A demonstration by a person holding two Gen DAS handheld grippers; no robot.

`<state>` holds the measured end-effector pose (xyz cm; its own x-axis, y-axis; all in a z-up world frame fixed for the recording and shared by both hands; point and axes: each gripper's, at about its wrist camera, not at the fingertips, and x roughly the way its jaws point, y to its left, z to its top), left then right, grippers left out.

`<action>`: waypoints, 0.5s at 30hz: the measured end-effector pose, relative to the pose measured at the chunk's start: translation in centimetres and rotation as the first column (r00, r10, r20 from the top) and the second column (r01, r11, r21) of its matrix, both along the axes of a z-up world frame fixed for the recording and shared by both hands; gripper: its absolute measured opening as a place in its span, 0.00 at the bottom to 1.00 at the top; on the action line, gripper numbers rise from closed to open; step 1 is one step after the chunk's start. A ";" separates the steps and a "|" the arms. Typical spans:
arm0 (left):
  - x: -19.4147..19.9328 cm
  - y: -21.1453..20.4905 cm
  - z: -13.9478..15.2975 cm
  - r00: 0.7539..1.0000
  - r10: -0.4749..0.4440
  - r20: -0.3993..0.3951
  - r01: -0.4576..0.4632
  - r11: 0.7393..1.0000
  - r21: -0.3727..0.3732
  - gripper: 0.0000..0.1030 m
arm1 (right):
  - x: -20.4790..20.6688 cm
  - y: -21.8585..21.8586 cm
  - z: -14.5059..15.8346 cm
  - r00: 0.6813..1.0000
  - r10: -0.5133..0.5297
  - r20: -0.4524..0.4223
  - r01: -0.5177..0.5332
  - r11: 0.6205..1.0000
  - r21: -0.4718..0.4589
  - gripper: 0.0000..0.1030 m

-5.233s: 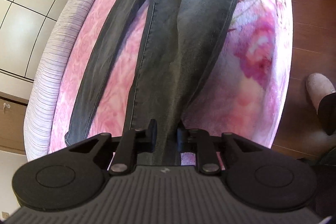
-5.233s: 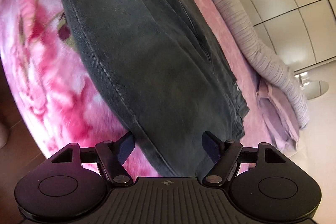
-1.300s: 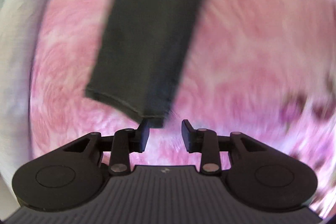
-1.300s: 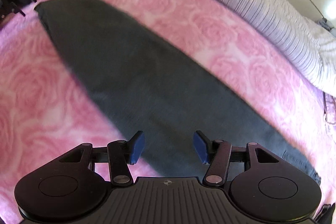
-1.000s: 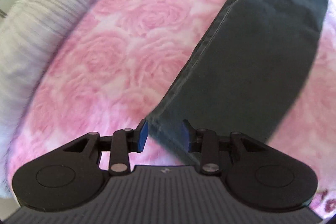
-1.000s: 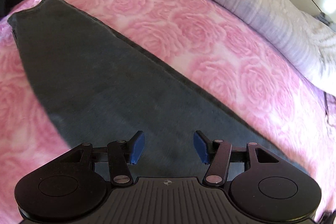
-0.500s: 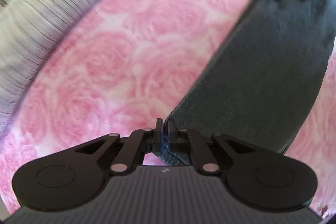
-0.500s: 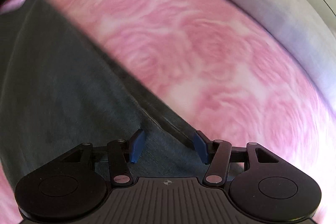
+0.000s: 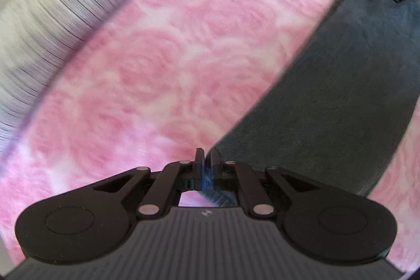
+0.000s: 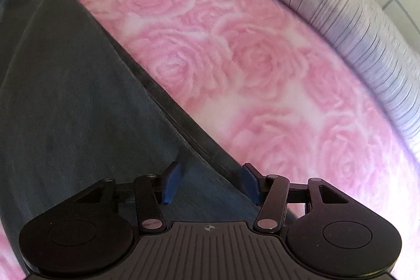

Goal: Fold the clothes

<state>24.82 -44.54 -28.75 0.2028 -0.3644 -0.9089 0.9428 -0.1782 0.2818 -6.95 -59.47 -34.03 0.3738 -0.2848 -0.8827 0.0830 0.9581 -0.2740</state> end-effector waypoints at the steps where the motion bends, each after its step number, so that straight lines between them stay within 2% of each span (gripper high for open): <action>1: 0.3 0.2 0.5 0.999 0.014 0.030 -0.014 1.000 -0.016 0.00 | -0.3 -0.1 0.4 1.000 -0.002 0.002 0.002 1.000 -0.007 0.53; 6: 3.0 1.4 0.2 0.994 0.104 0.012 -0.105 0.993 0.046 0.00 | -0.9 -1.1 -0.9 1.000 -0.027 -0.016 0.026 0.998 -0.051 0.53; 8: 2.4 1.9 0.9 0.995 0.095 -0.009 -0.094 0.994 0.045 0.00 | -1.2 -1.6 -1.4 0.999 -0.037 -0.023 0.035 0.997 -0.069 0.54; 10: 1.0 2.7 1.6 0.999 0.044 -0.022 -0.043 0.998 0.046 0.05 | -1.2 -2.0 -0.8 0.992 -0.125 0.005 0.125 0.989 -0.076 0.54; 12: -1.5 4.1 2.2 0.999 -0.044 -0.030 0.045 0.998 0.037 0.08 | -1.4 -1.9 0.3 0.978 -0.205 0.042 0.208 0.975 -0.076 0.54; 14: -4.6 5.8 2.5 0.987 -0.155 -0.032 0.155 0.987 0.028 0.18 | -2.2 -0.6 1.8 0.969 -0.235 0.083 0.239 0.970 -0.046 0.54; 15: -6.2 6.9 2.4 0.973 -0.228 -0.038 0.230 0.973 0.028 0.25 | -2.6 0.4 2.3 0.966 -0.240 0.095 0.244 0.969 -0.030 0.54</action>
